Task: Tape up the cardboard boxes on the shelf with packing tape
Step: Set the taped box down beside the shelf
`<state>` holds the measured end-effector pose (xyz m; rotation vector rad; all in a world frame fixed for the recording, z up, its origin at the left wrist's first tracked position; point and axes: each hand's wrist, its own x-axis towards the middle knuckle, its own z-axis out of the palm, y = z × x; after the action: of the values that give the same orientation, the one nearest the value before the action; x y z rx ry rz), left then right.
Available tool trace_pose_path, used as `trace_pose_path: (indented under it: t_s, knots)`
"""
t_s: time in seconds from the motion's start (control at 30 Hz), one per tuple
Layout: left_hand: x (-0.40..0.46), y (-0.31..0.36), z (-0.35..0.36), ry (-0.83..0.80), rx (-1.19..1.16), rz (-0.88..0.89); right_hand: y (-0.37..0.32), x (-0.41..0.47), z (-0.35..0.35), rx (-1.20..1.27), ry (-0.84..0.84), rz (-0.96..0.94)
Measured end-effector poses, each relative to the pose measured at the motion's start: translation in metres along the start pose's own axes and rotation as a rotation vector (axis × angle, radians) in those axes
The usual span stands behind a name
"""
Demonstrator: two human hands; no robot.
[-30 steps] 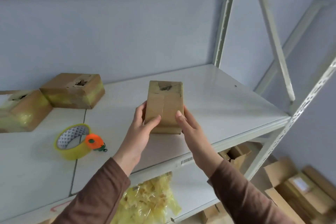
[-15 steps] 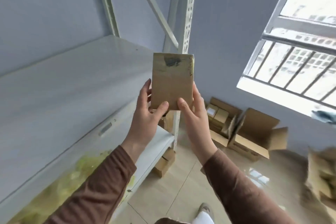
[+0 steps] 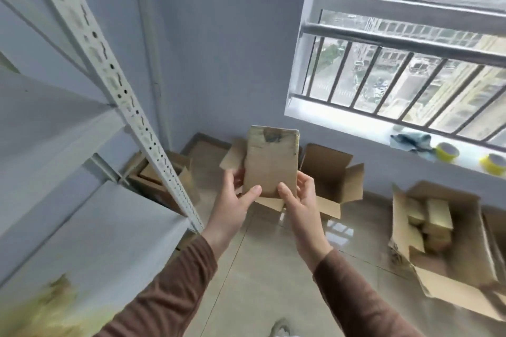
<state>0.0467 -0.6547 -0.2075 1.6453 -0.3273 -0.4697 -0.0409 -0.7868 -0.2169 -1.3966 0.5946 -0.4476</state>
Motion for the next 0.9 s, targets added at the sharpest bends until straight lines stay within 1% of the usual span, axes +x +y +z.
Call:
trace_pose_path:
  t_s: [0.17,0.23,0.4,0.5,0.77,0.9]
  knots:
    - [0.053,-0.024,0.087,-0.027,0.047,-0.108,0.028,0.066,-0.076,0.006,0.068,0.094]
    - [0.071,-0.031,0.110,-0.044,0.067,-0.147,0.040,0.086,-0.097,0.022,0.095,0.133]
    - [0.126,-0.056,0.156,-0.093,0.114,-0.228,0.069,0.140,-0.133,0.023,0.143,0.228]
    - [0.168,-0.078,0.182,-0.119,0.098,-0.283,0.089,0.181,-0.153,0.029,0.159,0.287]
    - [0.295,-0.149,0.261,-0.203,0.122,-0.450,0.155,0.307,-0.210,0.030,0.213,0.448]
    - [0.349,-0.192,0.305,-0.205,0.086,-0.526,0.197,0.367,-0.242,0.024,0.224,0.516]
